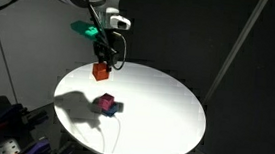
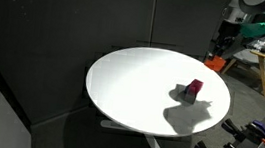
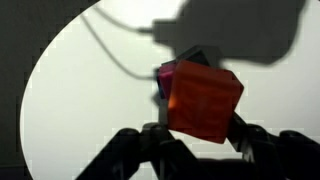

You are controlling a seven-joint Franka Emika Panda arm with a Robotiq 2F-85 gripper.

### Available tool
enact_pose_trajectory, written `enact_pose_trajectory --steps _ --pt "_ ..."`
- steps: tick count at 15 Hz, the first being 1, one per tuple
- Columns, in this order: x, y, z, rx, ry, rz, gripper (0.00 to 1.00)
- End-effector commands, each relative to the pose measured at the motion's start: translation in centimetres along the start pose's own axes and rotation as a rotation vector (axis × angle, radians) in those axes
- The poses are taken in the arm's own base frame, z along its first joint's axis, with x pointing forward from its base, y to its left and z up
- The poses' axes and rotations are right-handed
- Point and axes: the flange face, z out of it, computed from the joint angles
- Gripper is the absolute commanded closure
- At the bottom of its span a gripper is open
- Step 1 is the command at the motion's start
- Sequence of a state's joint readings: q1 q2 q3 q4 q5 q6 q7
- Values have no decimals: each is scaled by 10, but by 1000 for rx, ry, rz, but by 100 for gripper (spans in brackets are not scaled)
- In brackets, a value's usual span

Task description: Put the orange block on the pink block

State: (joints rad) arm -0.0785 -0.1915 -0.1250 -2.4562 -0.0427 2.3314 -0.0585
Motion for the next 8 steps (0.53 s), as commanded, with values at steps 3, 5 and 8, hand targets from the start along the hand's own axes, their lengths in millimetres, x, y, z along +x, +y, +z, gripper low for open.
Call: enact_pose_trajectory --steps 3,5,8 --pt "7 6 -14 1 37 -117 68" --pt "12 4 -15 -3 48 -130 68" --pt "23 0 -19 -10 67 -128 68"
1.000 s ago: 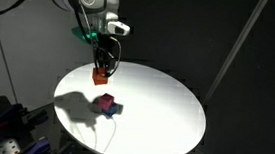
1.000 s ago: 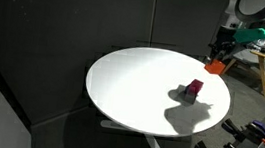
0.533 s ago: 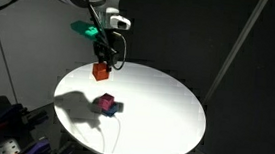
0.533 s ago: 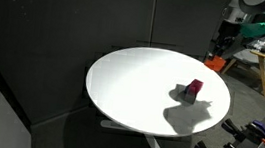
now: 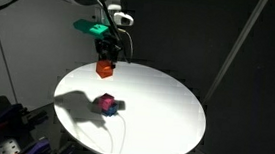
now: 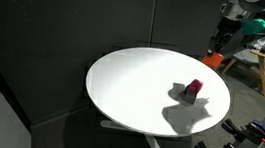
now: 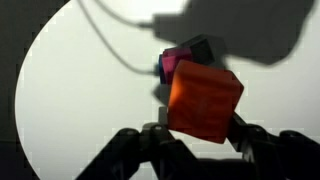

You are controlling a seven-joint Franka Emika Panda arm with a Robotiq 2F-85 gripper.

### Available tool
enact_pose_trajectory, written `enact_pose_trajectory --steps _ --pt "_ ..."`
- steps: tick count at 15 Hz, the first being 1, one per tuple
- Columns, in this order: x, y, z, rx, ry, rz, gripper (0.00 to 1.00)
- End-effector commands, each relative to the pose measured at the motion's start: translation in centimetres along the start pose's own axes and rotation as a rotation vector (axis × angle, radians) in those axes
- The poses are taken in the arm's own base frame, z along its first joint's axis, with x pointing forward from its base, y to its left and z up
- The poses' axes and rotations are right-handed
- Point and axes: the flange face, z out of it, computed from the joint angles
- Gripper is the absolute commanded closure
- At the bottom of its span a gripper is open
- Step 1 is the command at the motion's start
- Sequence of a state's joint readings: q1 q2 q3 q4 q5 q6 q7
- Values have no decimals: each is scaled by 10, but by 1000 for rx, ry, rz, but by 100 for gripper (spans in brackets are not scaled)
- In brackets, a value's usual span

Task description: Put the orange block on the pink block

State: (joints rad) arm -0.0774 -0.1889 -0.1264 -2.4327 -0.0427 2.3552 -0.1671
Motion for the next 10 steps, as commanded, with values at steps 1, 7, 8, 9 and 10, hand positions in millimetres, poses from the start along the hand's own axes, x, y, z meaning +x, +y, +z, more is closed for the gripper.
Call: enact_pose_trajectory --steps 1,7,8,9,10 --pt "17 -1 -8 -7 28 -22 68" --pt "42 -9 -3 -30 35 -39 68" --pt "46 -9 0 -35 34 -39 68" --pt "50 -9 3 -39 33 -37 68" --pt "55 -8 7 -44 31 -36 68"
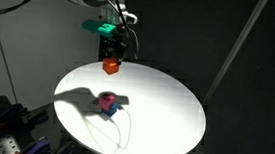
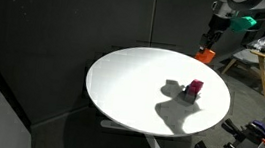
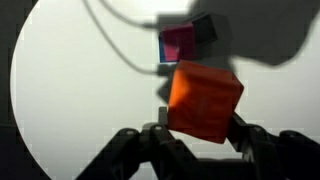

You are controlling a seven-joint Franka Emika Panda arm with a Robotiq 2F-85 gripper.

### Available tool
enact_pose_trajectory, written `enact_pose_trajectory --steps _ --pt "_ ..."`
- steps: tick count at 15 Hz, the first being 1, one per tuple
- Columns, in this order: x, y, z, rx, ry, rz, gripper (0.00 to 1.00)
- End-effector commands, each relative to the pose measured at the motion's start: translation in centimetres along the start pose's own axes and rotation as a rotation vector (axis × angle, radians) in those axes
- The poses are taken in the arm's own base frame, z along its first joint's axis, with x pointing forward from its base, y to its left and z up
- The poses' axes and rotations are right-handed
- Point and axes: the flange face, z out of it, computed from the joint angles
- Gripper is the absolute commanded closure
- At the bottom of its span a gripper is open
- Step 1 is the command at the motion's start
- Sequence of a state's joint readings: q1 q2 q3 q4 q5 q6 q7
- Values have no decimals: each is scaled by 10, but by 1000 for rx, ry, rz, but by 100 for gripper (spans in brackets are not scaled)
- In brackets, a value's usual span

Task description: Put the orange block on the pink block

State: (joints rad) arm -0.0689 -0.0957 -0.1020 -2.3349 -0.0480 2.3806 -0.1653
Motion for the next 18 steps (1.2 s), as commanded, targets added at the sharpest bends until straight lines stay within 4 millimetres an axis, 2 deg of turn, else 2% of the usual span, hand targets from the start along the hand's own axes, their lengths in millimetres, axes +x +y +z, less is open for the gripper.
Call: enact_pose_trajectory --steps 1,6,18 --pt "22 3 9 -30 -1 -2 68" --pt "28 9 25 -50 -26 -14 68" --pt "16 12 73 -123 -74 -73 68"
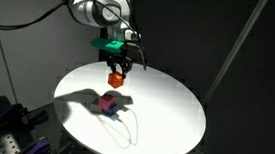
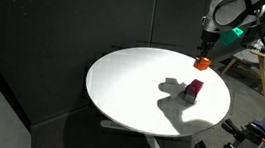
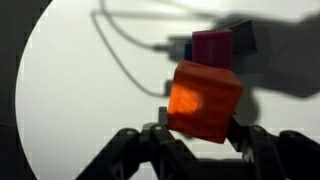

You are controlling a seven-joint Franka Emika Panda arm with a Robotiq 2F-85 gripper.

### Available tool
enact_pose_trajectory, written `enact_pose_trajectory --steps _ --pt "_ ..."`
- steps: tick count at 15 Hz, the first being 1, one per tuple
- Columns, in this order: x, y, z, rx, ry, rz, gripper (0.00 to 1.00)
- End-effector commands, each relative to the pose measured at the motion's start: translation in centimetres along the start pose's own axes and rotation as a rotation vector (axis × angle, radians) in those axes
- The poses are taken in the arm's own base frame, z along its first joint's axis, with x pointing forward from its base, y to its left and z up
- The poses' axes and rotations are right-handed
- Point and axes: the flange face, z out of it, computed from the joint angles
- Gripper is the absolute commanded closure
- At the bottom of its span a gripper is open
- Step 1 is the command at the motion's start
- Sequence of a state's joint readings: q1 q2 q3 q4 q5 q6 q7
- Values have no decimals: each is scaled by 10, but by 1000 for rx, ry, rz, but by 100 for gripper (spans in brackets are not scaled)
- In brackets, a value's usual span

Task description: Put the orange block on the pink block

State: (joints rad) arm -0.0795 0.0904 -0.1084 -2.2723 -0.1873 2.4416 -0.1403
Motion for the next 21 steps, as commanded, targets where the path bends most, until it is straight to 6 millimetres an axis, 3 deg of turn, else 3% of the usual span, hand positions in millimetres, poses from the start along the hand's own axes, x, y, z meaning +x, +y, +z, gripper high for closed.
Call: enact_pose_trajectory --steps 1,21 --pt "-3 0 10 -36 2 -3 68" --pt "-24 -35 34 -33 -38 -67 68"
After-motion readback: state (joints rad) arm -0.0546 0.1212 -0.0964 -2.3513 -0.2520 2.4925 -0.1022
